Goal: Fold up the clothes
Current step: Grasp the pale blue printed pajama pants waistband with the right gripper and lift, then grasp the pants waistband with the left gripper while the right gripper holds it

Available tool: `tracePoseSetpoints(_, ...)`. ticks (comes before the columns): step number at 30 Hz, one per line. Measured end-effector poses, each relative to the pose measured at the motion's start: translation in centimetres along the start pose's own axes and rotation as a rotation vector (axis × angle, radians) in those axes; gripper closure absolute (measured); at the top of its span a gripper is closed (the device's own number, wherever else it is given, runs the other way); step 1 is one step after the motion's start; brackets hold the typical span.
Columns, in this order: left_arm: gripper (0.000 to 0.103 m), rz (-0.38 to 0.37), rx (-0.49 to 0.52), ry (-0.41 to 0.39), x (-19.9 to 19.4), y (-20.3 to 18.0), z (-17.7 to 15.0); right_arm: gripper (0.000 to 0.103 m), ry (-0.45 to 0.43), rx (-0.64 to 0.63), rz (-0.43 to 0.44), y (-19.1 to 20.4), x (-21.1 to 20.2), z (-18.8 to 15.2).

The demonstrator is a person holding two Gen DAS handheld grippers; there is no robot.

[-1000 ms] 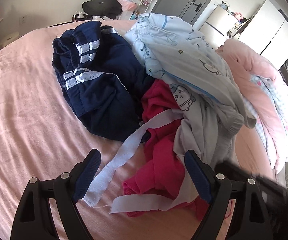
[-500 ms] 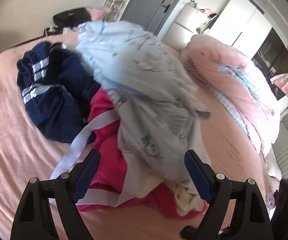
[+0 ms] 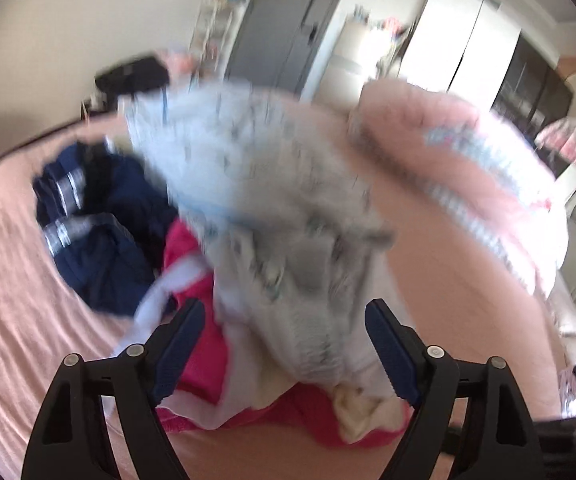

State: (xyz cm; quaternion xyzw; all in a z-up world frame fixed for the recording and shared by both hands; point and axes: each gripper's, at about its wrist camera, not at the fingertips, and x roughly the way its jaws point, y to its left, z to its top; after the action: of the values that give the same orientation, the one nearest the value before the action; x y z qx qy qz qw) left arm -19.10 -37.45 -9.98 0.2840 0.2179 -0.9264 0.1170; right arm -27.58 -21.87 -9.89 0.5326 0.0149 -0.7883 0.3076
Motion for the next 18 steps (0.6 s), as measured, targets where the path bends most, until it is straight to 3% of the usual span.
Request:
tracePoseSetpoints(3,0.023,-0.039,-0.01,0.06,1.6,-0.5,-0.3,0.103,0.006,0.005,-0.012,-0.9,-0.8,-0.9)
tracePoseSetpoints(5,0.04,-0.016,0.002,0.142,2.8,0.1,-1.5,0.103,0.008,0.018,-0.029,-1.3,-0.7,-0.9)
tracePoseSetpoints(6,0.065,-0.002,0.013,0.175,3.3,0.3,-2.1,0.103,0.003,0.028,-0.023,-1.5,-0.7,-0.7)
tracePoseSetpoints(7,0.081,0.019,0.034,0.193,3.7,0.1,-2.4,0.103,-0.002,0.041,-0.017,-1.7,-0.7,-0.4)
tracePoseSetpoints(10,0.083,0.049,0.062,0.208,3.8,-0.1,-3.0,0.103,-0.02,0.054,-0.017,-1.7,-1.1,0.4)
tracePoseSetpoints(13,0.083,-0.015,-0.011,0.172,1.8,1.1,-2.4,0.102,-0.031,0.053,0.002,-1.5,-1.0,1.4)
tracePoseSetpoints(14,0.083,-0.039,-0.035,0.164,1.2,1.6,-2.4,0.096,-0.034,0.052,0.01,-1.4,-0.9,1.9)
tracePoseSetpoints(15,0.083,-0.057,-0.045,0.168,0.6,2.2,-2.7,0.08,-0.037,0.041,0.029,-1.1,-0.5,2.5)
tracePoseSetpoints(18,0.084,-0.104,-0.071,0.192,-0.5,3.6,-3.4,0.046,-0.046,0.001,0.09,0.3,0.7,4.7)
